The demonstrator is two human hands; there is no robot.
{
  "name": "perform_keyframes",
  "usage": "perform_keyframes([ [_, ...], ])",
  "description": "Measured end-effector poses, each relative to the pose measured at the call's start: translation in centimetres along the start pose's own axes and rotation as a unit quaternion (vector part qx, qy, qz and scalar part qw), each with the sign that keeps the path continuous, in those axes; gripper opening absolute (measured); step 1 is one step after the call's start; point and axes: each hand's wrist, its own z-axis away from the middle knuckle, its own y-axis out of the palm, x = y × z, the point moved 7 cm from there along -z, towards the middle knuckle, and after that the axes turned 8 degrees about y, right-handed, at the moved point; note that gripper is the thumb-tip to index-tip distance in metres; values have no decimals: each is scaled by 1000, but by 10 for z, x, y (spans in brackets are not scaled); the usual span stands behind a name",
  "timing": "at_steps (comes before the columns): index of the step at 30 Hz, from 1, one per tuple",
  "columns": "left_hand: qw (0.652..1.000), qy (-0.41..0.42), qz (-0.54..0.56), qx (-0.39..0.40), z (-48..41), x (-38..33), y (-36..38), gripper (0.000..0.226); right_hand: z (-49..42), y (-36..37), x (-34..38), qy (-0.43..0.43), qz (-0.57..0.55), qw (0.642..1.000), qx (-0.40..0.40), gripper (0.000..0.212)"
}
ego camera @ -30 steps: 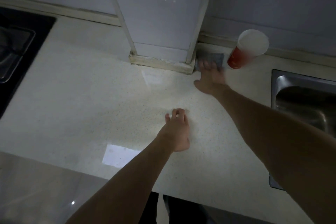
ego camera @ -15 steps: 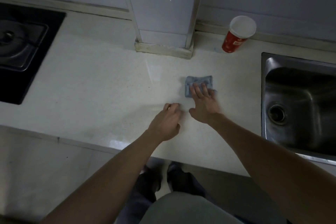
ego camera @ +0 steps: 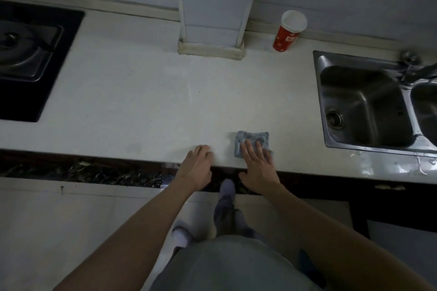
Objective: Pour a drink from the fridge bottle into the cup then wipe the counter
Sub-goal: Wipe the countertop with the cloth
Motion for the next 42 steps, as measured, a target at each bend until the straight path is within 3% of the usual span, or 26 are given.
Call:
perform_keyframes([
  [5, 1000, 12, 20, 2, 16, 5, 5, 46, 12, 9, 41, 29, -37, 999, 17, 87],
  [18, 998, -15, 60, 17, 11, 31, -11, 27, 6, 16, 80, -30, -4, 1000, -3, 85],
  [25, 1000, 1, 19, 18, -28, 53, -28, 52, -77, -33, 63, -21, 10, 1000, -15, 86],
  [31, 999, -30, 31, 11, -62, 93, -54, 48, -167, -91, 57, -9, -14, 999, -36, 84],
  [37, 997, -3, -8, 74, -76, 102, -63, 46, -246, -135, 59, -15, -33, 999, -41, 79],
  [42, 991, 21, -15, 131, -72, 108, -65, 50, -262, -144, 65, -18, -15, 998, -55, 80],
])
